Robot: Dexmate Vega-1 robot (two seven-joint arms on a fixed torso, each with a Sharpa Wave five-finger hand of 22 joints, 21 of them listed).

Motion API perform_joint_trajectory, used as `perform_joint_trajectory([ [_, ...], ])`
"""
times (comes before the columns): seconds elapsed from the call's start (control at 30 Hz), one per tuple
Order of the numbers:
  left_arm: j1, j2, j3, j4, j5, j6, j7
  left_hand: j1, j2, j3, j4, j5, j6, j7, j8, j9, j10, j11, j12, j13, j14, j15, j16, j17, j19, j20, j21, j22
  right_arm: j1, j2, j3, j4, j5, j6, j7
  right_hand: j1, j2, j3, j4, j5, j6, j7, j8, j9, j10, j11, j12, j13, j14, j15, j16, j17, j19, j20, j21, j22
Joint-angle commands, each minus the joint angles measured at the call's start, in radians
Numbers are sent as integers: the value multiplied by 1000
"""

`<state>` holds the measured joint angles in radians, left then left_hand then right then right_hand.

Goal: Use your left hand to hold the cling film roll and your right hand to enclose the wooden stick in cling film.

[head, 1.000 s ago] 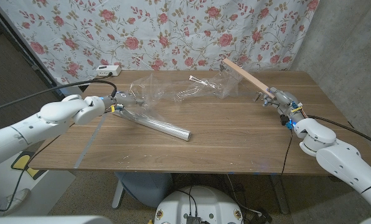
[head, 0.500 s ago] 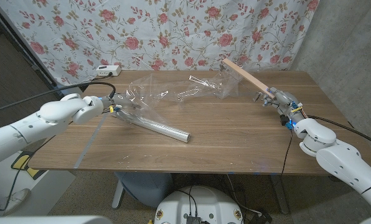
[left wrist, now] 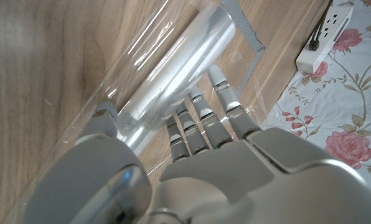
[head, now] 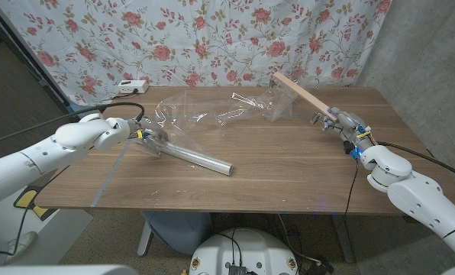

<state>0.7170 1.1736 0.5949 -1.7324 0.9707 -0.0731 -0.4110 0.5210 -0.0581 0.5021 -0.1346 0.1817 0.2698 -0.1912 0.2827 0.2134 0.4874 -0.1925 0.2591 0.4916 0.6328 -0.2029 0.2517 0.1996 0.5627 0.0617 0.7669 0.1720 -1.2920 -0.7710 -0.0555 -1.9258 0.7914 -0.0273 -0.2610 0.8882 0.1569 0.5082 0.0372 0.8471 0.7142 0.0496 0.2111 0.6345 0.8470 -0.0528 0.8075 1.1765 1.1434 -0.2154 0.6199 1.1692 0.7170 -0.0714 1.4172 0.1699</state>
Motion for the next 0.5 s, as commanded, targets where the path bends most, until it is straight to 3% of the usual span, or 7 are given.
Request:
perform_joint_trajectory([
  [0.03, -37, -33, 26, 19, 10, -5, -53, -18, 4, 19, -1, -1, 6, -5, -8, 4, 22, -6, 8, 6, 72, -16, 11, 0, 105, -20, 14, 0, -3, 2, 4, 1, -1, 0, -3, 4, 16, 290, -157, 5, 115, -116, 6, 3, 73, -73, 8, 23, 3, -5, 1, 4, -1, -53, 5, 3],
  [0.17, -41, -36, 31, 20, 8, -11, -53, -26, 7, 28, -2, -3, 1, -8, -19, 5, 42, -10, 15, 11, 134, -18, 27, 9, 194, -47, 23, -1, -3, 3, 6, 2, -1, 2, -3, 4, 15, 290, -157, 5, 116, -115, 6, 3, 74, -71, 9, 24, 0, -5, -2, 1, 0, -52, 5, 3],
  [0.33, -44, -45, 33, 18, 3, -3, -56, -28, 17, 43, -7, -6, -2, -15, -33, 7, 78, -10, 37, 27, 261, -23, 66, 30, 318, -102, 33, 1, -8, 5, 10, 2, -2, 5, -6, 3, 16, 290, -156, 5, 115, -114, 6, 2, 73, -71, 9, 23, 1, -5, 0, 2, -1, -51, 5, 3],
  [0.5, -41, -47, 34, 17, -14, -6, -51, -25, 21, 51, -12, -8, -19, -13, -51, 9, 110, -12, 66, 46, 350, -26, 93, 47, 376, -139, 33, 3, -8, 6, 10, 3, -3, 5, -8, 3, 15, 289, -156, 5, 116, -117, 6, 3, 73, -71, 8, 22, 1, -5, 0, 3, -2, -52, 5, 3],
])
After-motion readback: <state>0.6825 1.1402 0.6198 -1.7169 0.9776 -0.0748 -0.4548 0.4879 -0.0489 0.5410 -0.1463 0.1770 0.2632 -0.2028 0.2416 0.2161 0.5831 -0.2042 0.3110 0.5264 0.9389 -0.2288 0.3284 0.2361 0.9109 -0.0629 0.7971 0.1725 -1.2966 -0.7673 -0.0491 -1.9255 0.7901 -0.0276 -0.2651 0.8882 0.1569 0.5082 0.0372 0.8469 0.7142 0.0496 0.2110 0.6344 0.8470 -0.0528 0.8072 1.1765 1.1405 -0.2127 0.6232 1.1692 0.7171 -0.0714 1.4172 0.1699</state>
